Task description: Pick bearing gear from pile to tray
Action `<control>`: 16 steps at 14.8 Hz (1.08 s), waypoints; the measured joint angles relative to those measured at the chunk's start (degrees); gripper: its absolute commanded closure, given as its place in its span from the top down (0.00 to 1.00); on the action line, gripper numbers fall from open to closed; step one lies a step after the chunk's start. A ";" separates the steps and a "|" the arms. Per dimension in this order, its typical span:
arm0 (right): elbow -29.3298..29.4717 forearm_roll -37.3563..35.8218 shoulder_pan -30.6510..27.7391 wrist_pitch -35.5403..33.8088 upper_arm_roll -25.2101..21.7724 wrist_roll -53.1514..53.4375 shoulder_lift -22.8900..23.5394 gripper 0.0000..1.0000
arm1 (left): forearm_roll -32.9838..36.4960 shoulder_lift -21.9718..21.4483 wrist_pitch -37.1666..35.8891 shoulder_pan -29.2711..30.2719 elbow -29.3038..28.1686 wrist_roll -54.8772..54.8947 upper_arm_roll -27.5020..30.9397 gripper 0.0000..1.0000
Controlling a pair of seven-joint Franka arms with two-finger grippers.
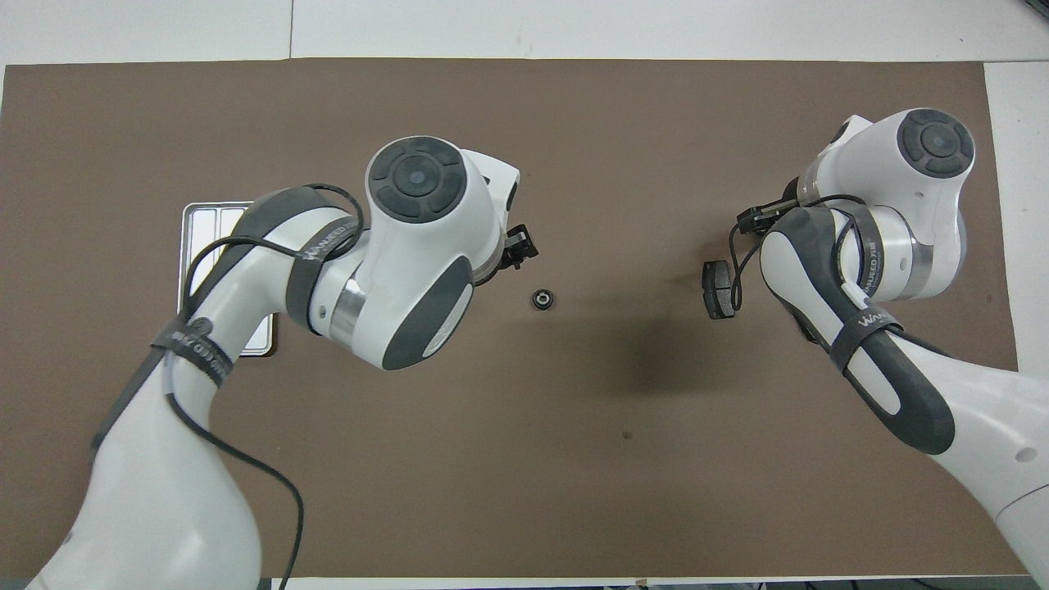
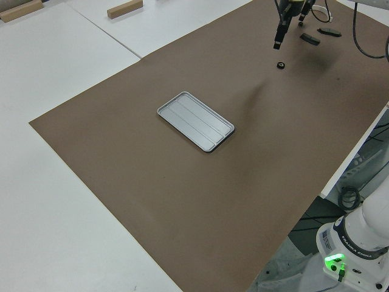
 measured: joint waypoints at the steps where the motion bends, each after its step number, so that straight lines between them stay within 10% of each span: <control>1: -0.03 0.00 0.00 0.22 0.00 0.00 0.26 0.76 | 0.20 2.52 0.87 -0.89 1.57 -0.81 0.04 1.00; 11: -0.53 0.00 0.00 2.55 0.10 0.00 2.62 0.73 | 0.22 7.27 7.59 -6.02 -0.45 -9.27 0.07 1.00; 16: -0.66 0.00 0.00 2.59 0.11 -0.01 2.68 0.27 | 0.25 9.52 10.12 -6.29 -0.60 -9.81 0.75 1.00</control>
